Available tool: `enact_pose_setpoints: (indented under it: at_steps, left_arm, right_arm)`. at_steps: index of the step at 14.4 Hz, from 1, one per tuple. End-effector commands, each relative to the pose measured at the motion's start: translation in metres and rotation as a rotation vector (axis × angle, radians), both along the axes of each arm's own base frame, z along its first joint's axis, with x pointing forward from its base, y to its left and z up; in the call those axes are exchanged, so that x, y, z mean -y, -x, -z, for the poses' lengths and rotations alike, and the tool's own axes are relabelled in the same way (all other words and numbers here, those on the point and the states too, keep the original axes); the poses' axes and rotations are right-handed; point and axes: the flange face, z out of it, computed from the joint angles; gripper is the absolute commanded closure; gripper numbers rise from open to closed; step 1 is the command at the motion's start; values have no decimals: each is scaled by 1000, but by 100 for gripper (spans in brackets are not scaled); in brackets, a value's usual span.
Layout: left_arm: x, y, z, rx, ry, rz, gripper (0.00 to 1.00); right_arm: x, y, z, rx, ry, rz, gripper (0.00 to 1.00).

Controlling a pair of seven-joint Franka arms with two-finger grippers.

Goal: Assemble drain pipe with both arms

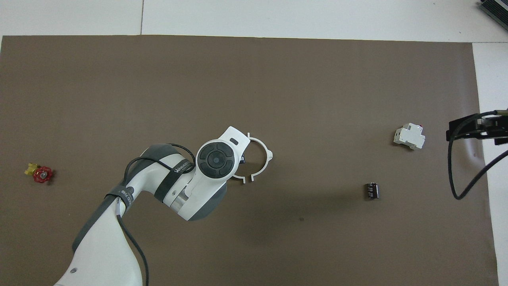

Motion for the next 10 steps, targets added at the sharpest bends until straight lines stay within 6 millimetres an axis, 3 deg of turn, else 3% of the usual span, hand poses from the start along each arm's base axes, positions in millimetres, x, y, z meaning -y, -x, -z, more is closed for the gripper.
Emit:
enact_pose_setpoints:
  at_steps: [1, 5, 10]
  left_arm:
    - [-1, 6, 4, 20, -27, 9, 100]
    - [-3, 2, 1, 22, -27, 1, 100]
    - [-6, -3, -2, 20, -30, -5, 100]
  right_arm:
    - [19, 11, 8, 21, -32, 12, 0]
    - [19, 6, -4, 22, -32, 23, 0]
    - [12, 3, -1, 36, -39, 17, 0]
